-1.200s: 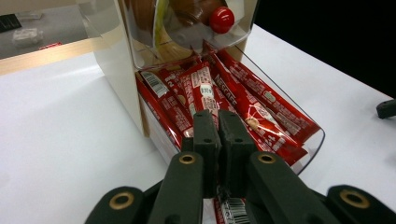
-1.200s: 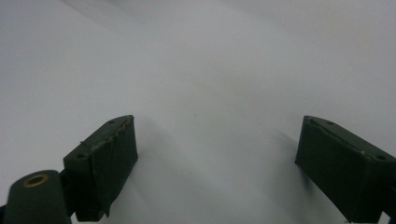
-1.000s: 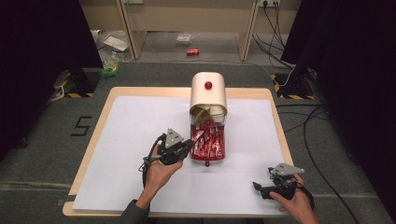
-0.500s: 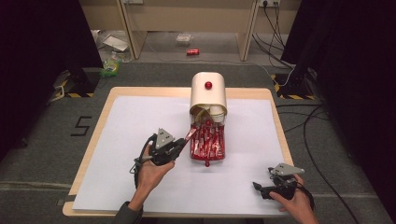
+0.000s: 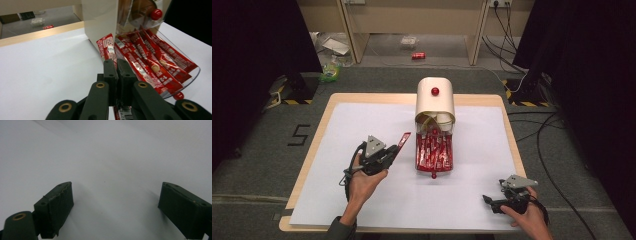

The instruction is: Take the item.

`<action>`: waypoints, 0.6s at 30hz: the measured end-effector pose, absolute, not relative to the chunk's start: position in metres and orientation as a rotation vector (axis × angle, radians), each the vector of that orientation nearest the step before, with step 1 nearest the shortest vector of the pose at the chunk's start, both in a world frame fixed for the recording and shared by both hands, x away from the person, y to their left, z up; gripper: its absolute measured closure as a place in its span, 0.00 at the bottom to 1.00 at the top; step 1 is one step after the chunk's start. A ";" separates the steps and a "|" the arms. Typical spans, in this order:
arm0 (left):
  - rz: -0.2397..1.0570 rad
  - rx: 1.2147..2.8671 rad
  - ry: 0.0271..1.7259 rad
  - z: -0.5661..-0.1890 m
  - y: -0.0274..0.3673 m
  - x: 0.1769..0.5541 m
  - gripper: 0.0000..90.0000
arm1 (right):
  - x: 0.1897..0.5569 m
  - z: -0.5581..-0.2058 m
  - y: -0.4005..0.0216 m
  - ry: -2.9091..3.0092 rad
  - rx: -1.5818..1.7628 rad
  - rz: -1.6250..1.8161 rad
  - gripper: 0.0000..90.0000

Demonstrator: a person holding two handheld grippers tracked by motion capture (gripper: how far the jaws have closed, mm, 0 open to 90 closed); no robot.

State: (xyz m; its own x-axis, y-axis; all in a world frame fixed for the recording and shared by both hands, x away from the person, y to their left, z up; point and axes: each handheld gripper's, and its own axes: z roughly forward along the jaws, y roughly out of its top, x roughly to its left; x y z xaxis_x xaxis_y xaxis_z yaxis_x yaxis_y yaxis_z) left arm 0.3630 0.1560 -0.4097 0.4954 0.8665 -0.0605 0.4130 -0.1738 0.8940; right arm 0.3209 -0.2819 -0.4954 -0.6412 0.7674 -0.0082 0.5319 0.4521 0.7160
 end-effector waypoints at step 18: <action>0.627 1.741 1.157 -0.420 0.171 0.384 0.96 | 0.321 -0.495 -0.282 2.376 1.105 0.997 0.14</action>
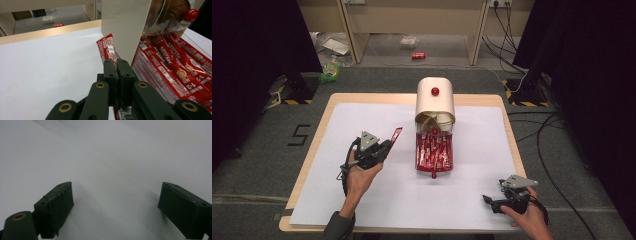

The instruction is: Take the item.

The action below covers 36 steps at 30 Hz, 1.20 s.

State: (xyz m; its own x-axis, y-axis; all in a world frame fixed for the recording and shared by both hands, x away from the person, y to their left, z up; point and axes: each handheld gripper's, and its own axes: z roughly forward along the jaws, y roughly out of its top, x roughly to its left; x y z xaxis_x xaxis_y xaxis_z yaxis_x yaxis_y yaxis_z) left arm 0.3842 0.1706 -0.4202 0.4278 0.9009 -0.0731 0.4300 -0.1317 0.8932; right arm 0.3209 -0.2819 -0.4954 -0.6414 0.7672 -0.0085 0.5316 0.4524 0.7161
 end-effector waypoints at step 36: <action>0.619 1.747 1.292 -0.461 0.175 0.433 0.96 | 0.321 -0.496 -0.282 2.376 1.105 0.998 0.14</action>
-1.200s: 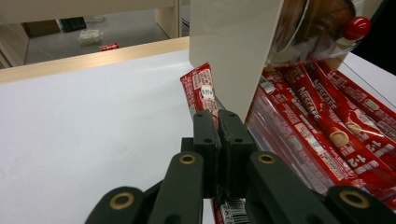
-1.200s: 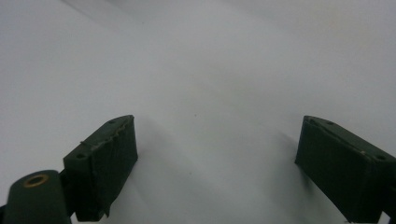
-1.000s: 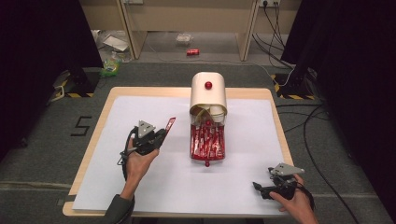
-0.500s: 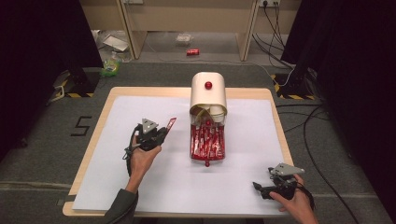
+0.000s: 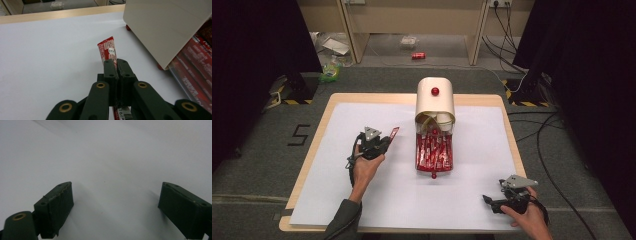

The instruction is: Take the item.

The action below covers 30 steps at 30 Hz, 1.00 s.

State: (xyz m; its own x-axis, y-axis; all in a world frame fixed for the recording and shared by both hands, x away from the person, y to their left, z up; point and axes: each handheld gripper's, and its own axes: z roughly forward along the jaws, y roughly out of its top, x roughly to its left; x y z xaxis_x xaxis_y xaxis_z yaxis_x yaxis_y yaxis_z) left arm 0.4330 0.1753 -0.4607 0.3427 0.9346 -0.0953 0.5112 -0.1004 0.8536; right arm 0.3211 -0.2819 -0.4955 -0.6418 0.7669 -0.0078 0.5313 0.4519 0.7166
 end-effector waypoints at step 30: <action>0.586 1.760 1.343 -0.478 0.174 0.440 0.89 | 0.321 -0.496 -0.282 2.376 1.106 0.998 0.14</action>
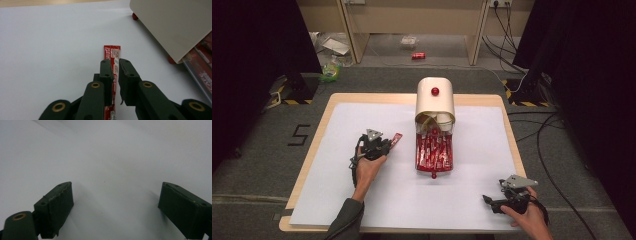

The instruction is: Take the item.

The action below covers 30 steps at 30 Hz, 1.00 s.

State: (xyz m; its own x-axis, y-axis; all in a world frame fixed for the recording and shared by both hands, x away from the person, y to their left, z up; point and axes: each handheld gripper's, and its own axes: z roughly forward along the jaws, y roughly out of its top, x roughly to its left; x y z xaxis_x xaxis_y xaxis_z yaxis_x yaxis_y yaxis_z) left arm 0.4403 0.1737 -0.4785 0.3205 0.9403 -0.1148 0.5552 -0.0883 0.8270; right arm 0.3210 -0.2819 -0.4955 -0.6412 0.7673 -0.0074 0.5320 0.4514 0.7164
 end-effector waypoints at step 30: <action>0.544 1.718 1.212 -0.458 0.156 0.401 0.24 | 0.321 -0.495 -0.282 2.376 1.106 0.997 0.14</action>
State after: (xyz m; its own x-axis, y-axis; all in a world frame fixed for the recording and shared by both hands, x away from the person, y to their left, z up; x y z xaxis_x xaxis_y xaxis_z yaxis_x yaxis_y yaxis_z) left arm 0.4010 0.1565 -0.4580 0.4142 0.8977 -0.1500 0.4848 -0.0782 0.8711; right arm 0.3208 -0.2819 -0.4954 -0.6413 0.7672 -0.0079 0.5320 0.4521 0.7160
